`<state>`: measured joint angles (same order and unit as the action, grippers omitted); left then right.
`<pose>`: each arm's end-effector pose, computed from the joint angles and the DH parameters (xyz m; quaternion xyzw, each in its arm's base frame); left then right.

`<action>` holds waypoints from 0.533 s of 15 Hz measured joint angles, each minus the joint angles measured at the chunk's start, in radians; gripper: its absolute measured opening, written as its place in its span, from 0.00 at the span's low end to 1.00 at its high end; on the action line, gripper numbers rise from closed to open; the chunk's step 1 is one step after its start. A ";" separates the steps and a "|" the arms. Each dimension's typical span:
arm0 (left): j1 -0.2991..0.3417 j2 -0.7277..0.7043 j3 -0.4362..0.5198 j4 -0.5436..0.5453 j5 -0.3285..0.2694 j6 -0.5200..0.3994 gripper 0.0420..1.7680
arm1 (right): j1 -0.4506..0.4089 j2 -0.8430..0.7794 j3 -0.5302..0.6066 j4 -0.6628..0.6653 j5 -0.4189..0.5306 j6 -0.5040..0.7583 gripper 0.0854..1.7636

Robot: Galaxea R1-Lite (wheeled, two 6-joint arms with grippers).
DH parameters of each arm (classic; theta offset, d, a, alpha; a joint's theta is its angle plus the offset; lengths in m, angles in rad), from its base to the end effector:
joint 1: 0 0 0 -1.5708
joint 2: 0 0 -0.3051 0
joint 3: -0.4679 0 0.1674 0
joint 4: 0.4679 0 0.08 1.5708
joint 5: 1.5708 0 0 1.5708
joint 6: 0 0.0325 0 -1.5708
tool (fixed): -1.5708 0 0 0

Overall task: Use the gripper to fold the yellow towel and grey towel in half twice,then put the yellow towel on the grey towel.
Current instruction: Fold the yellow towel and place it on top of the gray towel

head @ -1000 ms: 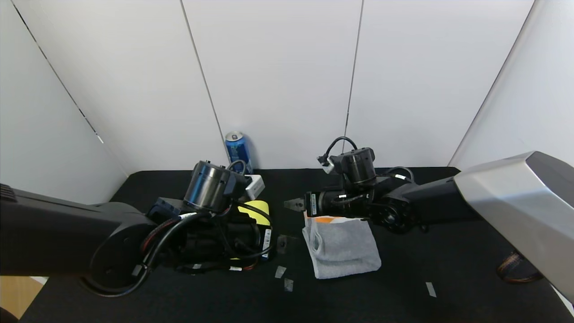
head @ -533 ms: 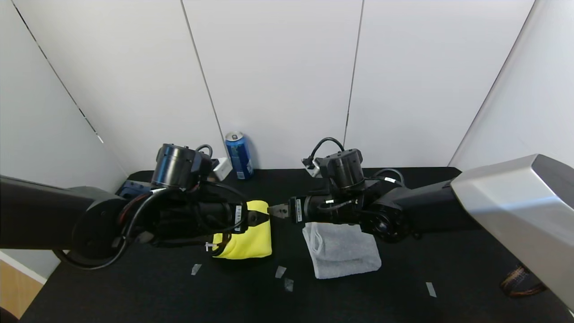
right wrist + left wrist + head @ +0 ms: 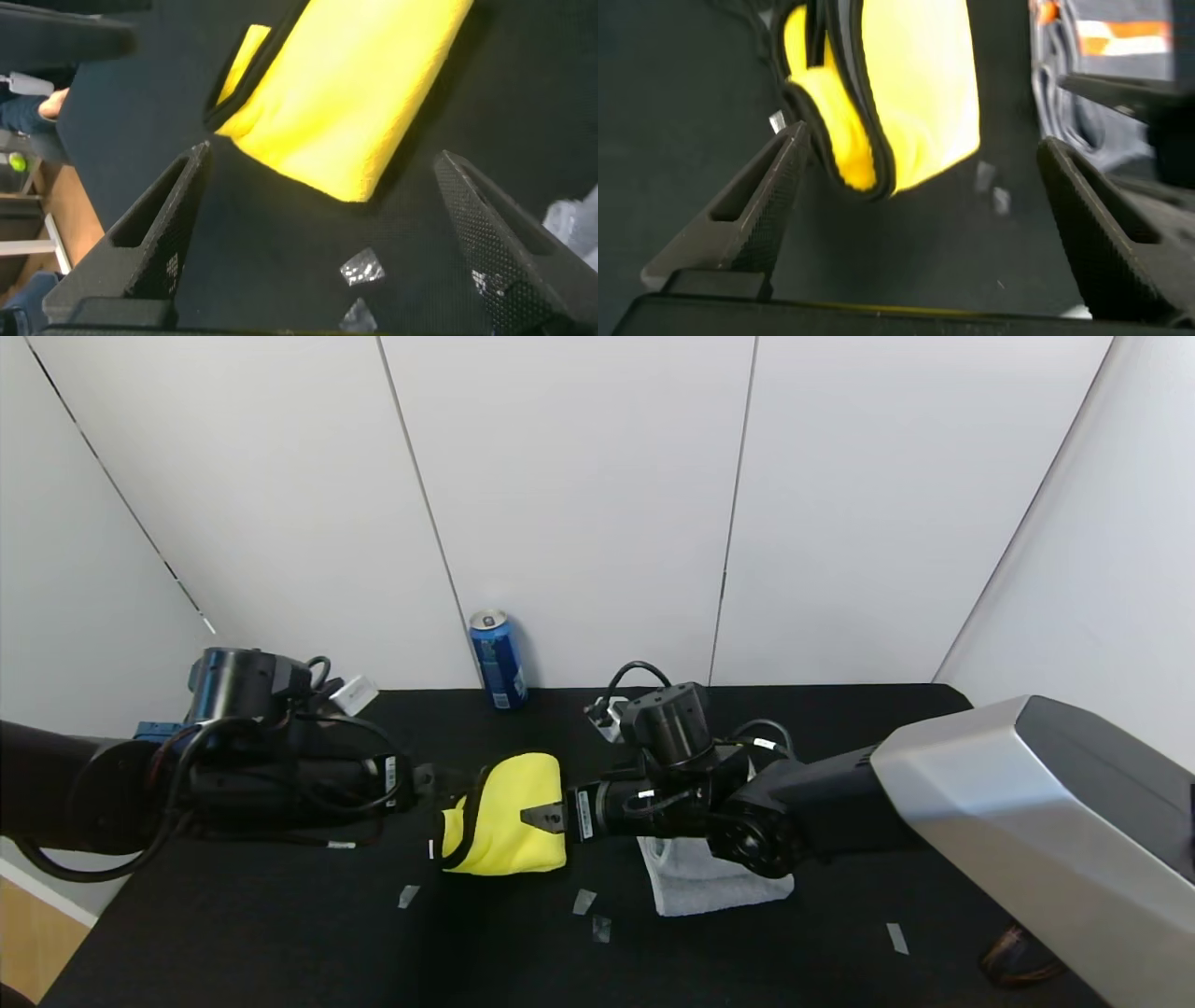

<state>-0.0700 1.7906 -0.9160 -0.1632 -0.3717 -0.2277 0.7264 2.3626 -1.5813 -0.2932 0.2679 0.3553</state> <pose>0.3022 -0.0330 0.1595 -0.1559 0.3654 -0.1649 0.9028 0.3492 0.3217 0.1105 0.0967 0.3134 0.4139 0.8492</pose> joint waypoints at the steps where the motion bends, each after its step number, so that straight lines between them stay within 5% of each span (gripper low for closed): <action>1: 0.040 0.010 0.016 -0.005 -0.054 0.001 0.97 | 0.003 0.015 -0.012 0.002 0.001 0.000 0.97; 8: 0.084 0.134 0.048 -0.015 -0.096 0.030 0.97 | 0.013 0.116 -0.125 0.015 0.049 -0.002 0.97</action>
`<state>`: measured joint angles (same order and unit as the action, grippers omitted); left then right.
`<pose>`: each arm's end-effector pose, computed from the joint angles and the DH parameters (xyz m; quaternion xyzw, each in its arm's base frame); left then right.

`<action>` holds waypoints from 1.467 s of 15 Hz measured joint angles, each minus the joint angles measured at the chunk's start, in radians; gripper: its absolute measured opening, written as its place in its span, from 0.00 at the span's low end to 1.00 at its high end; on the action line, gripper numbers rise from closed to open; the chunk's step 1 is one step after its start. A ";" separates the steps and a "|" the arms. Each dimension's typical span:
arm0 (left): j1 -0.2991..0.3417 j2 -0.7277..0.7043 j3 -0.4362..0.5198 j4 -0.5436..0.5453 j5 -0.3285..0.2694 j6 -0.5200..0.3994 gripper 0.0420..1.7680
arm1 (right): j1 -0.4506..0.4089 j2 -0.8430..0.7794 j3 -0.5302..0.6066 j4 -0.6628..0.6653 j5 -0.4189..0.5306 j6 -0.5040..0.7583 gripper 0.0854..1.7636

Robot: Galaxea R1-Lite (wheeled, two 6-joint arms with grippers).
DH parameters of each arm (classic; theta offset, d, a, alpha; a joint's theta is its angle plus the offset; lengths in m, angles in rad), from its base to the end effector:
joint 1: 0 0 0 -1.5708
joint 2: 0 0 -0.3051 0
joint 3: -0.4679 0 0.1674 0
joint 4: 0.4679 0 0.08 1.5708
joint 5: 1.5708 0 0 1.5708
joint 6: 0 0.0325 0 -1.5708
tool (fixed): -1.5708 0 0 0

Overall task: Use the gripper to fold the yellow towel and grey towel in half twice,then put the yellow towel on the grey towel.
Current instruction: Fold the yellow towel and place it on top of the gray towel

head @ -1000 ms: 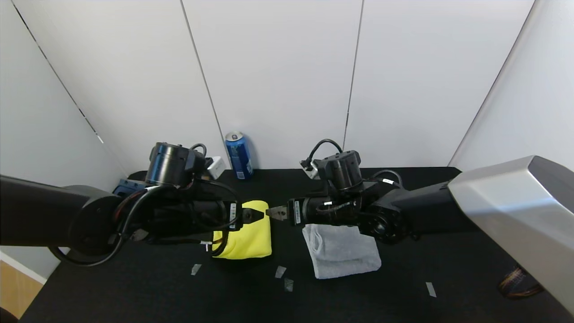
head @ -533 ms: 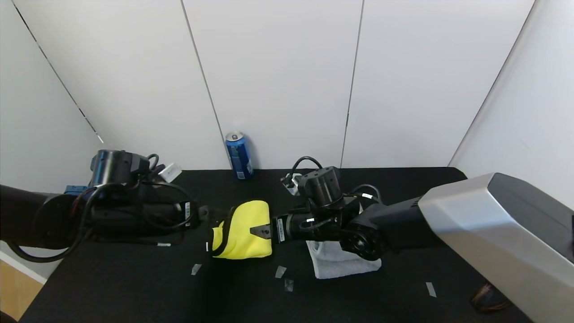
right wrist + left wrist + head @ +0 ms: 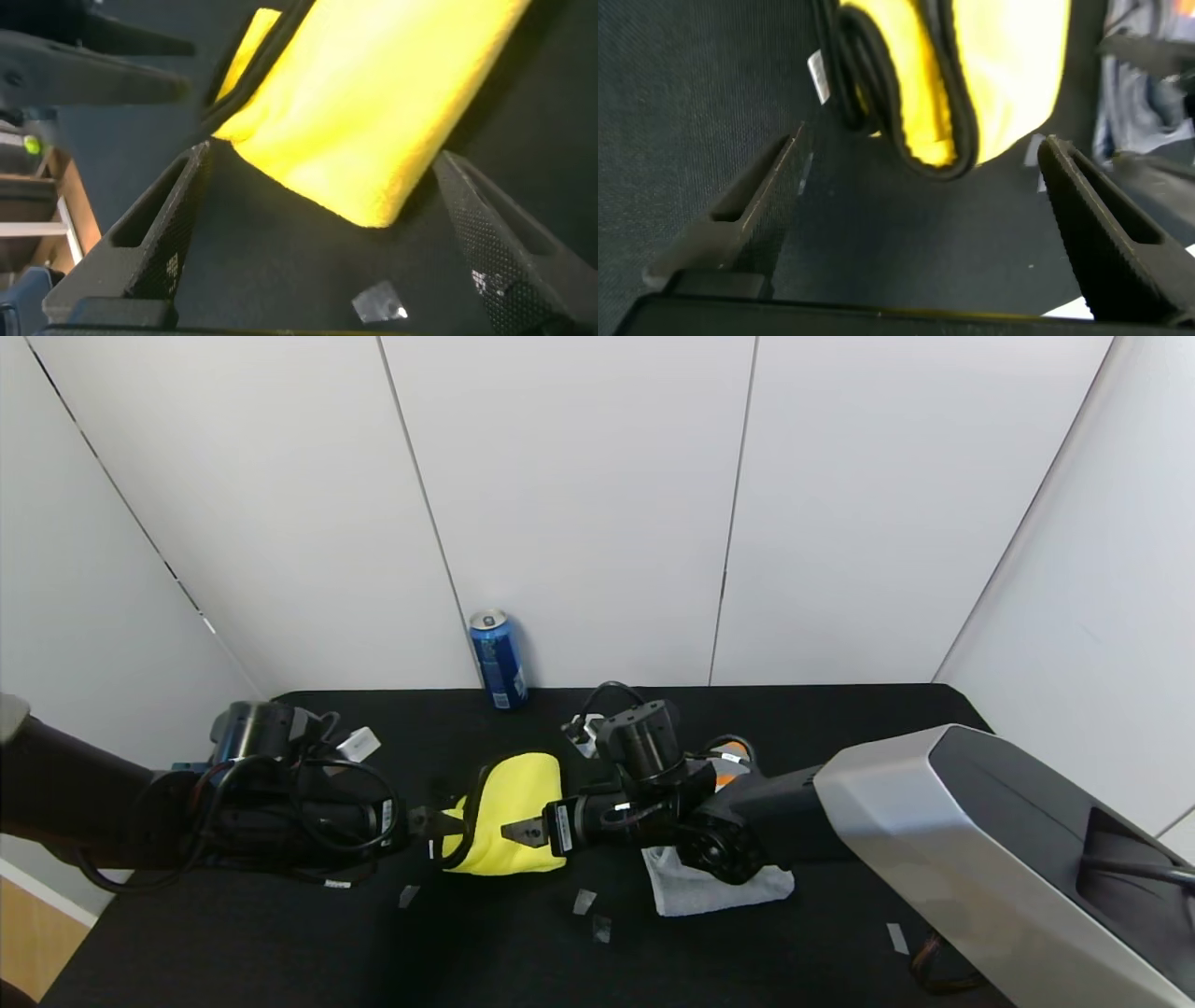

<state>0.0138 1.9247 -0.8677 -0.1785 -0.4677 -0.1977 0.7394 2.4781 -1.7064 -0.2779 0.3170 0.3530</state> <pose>0.3147 -0.0103 0.1093 -0.1879 0.4311 -0.1619 0.8676 0.3609 0.3429 0.0853 0.0966 0.3211 0.4391 0.8335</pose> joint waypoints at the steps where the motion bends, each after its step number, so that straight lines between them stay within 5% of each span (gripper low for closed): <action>1: -0.001 0.013 0.000 0.000 -0.001 0.006 0.97 | 0.000 0.012 -0.015 0.001 0.004 0.000 0.97; 11: -0.025 0.091 -0.009 -0.001 -0.008 0.011 0.97 | 0.000 0.087 -0.084 0.021 0.020 -0.001 0.97; 22: -0.048 0.183 -0.020 -0.126 -0.010 0.010 0.97 | 0.007 0.121 -0.086 0.008 0.017 0.001 0.97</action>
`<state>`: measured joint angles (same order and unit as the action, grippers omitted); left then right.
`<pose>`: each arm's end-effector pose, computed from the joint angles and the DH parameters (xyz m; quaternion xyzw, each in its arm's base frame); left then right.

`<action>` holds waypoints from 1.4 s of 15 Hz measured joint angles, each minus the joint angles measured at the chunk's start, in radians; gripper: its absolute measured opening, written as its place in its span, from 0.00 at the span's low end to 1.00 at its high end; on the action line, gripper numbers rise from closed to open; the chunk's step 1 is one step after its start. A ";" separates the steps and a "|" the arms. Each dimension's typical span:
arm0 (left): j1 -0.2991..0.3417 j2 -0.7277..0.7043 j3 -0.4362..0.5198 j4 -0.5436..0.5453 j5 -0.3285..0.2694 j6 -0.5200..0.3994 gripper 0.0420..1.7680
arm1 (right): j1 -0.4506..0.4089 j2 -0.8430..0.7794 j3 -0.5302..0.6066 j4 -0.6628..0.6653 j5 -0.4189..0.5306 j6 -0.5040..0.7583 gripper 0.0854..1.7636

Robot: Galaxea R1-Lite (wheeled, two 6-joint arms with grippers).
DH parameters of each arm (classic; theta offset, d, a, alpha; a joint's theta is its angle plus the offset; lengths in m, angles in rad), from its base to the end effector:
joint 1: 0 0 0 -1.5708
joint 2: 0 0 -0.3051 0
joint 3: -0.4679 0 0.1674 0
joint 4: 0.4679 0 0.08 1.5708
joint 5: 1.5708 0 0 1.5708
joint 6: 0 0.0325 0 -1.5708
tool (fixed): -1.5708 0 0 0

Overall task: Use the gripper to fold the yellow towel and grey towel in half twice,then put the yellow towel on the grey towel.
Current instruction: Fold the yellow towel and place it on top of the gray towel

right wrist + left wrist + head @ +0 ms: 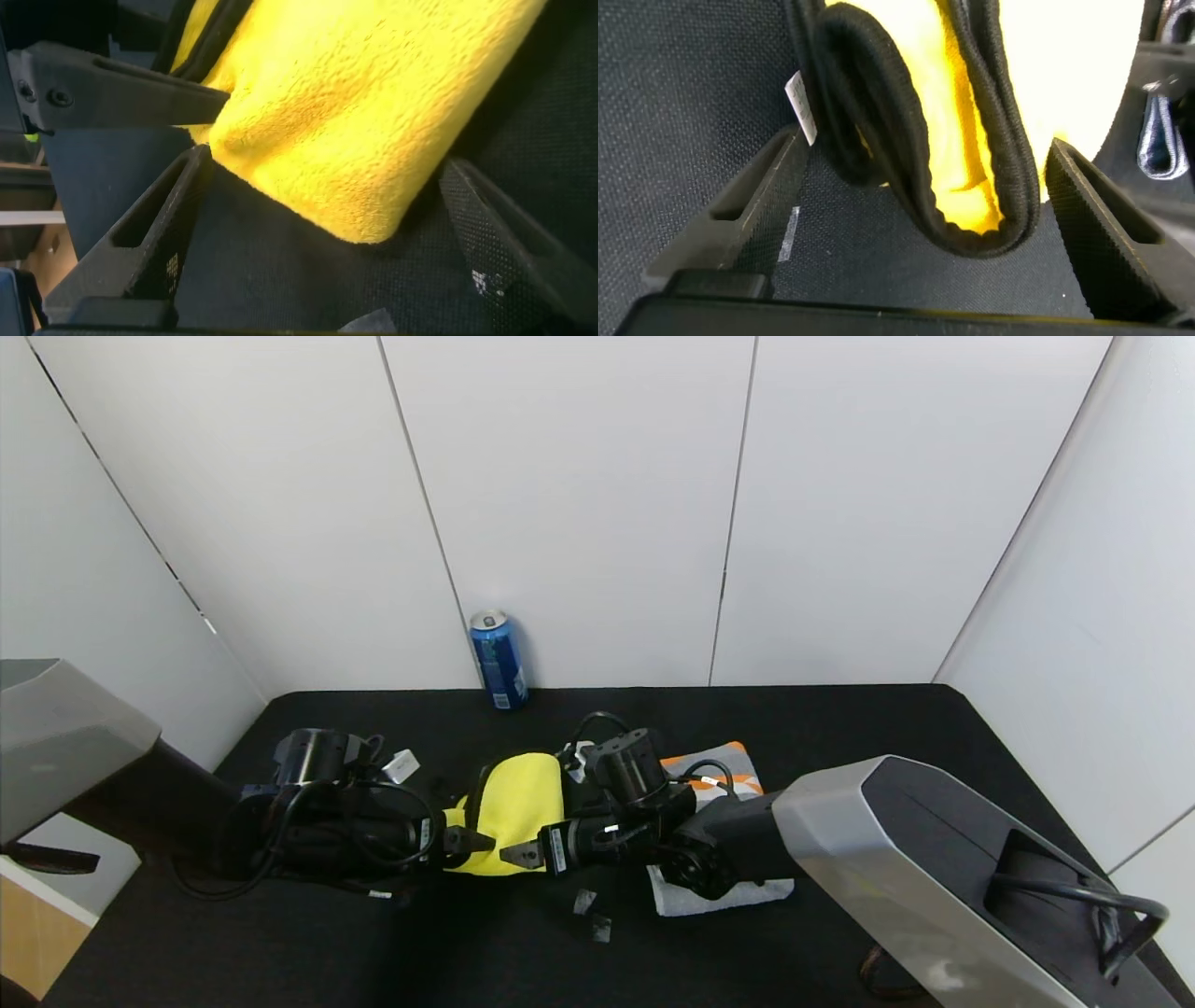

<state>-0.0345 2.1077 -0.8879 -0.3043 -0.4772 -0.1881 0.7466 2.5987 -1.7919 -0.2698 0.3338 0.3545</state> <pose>0.3439 -0.0268 0.0615 -0.1781 0.4506 -0.1855 0.8549 0.3702 0.3571 0.0453 0.0923 0.3430 0.4423 0.8235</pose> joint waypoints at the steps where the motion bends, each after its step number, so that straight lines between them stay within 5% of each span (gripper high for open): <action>1: -0.003 0.003 -0.001 0.000 0.000 0.000 0.97 | 0.003 0.003 -0.001 0.000 0.000 0.000 0.97; 21: -0.003 -0.028 0.019 -0.030 -0.011 -0.002 0.97 | 0.008 0.002 -0.003 0.002 -0.010 -0.001 0.97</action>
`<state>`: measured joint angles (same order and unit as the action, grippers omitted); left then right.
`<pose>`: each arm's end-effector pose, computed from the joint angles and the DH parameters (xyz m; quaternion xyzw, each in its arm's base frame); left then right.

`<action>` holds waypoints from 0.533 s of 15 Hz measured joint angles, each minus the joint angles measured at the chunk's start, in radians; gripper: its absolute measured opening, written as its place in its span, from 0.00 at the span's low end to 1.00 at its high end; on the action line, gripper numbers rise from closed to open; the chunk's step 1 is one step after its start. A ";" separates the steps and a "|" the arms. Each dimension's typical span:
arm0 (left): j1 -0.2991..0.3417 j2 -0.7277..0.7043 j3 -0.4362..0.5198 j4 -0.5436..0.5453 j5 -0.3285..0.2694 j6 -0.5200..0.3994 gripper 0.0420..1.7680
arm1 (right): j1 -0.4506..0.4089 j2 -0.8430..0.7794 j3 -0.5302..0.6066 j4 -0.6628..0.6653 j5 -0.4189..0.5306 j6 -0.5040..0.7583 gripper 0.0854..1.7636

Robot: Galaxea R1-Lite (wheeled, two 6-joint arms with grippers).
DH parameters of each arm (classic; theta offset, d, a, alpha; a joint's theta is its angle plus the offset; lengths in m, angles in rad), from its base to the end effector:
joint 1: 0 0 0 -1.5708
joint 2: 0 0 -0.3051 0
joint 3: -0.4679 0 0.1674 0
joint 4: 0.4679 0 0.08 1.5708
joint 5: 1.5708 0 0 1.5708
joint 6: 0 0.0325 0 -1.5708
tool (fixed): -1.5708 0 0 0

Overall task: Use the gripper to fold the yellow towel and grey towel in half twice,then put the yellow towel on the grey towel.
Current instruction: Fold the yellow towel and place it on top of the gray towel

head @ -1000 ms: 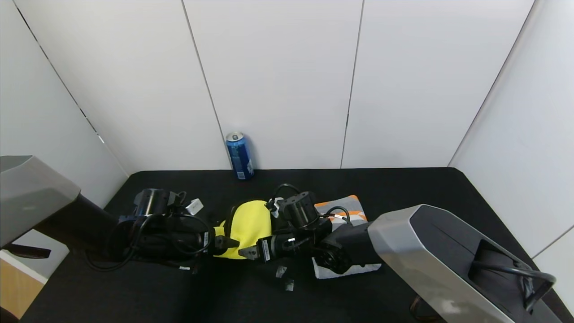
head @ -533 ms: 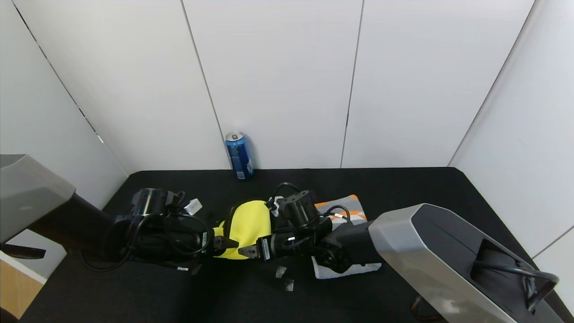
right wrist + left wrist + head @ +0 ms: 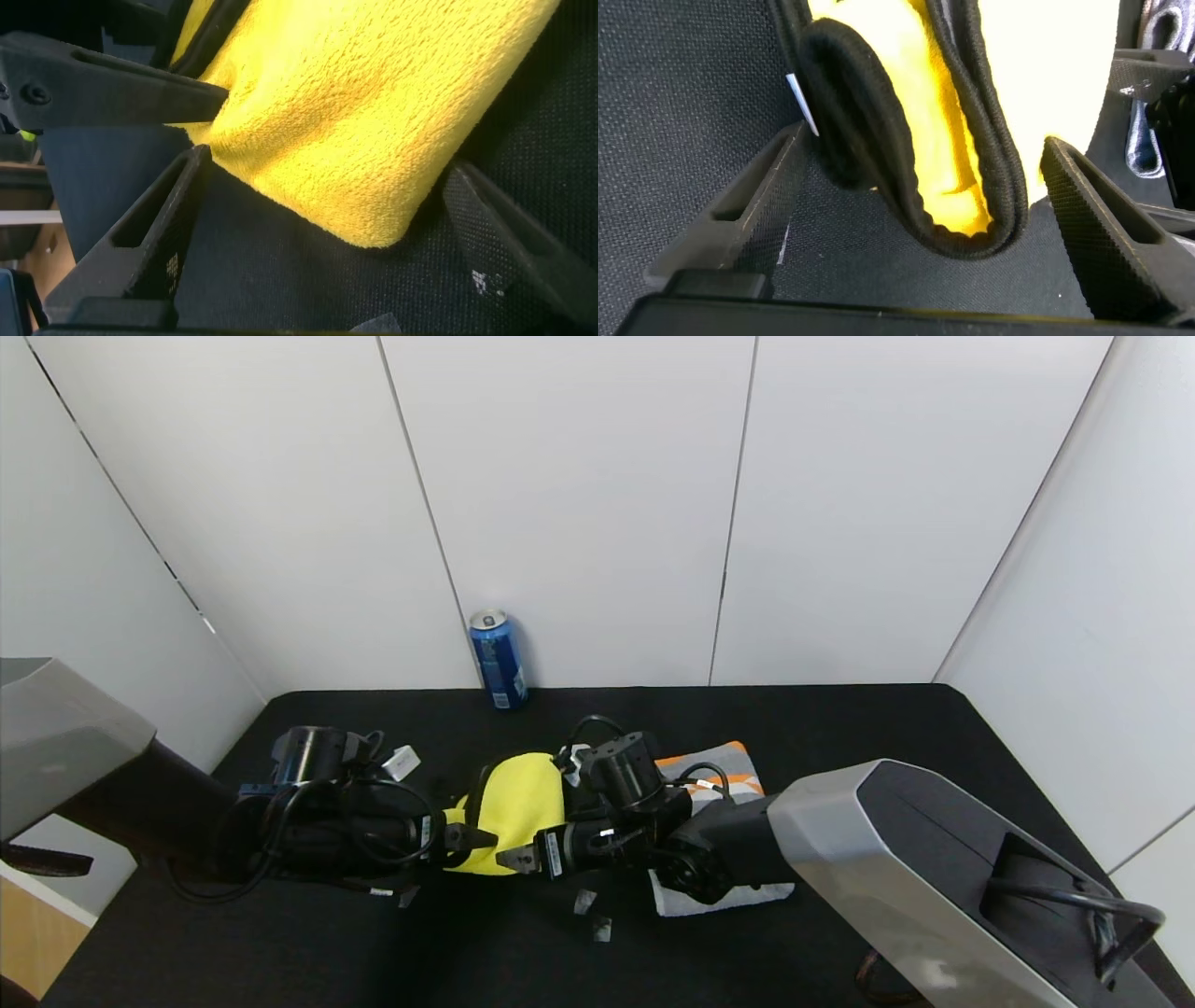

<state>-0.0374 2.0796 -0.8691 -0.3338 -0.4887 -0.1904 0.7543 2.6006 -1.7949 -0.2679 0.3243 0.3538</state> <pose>0.3407 -0.0280 0.0697 -0.1776 0.4342 -0.1951 0.8613 0.3679 0.3600 0.0449 0.0898 0.3426 0.4417 0.8243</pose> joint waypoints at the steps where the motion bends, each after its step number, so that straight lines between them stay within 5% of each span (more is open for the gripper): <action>1: -0.001 0.001 0.000 0.000 0.000 0.000 0.97 | 0.000 0.000 0.000 0.000 -0.001 0.000 0.97; 2: -0.002 0.004 0.000 -0.001 0.000 0.000 0.97 | 0.000 0.000 0.000 0.000 -0.001 0.000 0.97; 8: -0.004 0.011 -0.001 -0.002 0.000 0.001 0.47 | 0.000 0.000 0.000 -0.001 -0.001 0.000 0.97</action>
<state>-0.0413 2.0902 -0.8706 -0.3357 -0.4891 -0.1896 0.7543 2.6011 -1.7945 -0.2694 0.3232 0.3543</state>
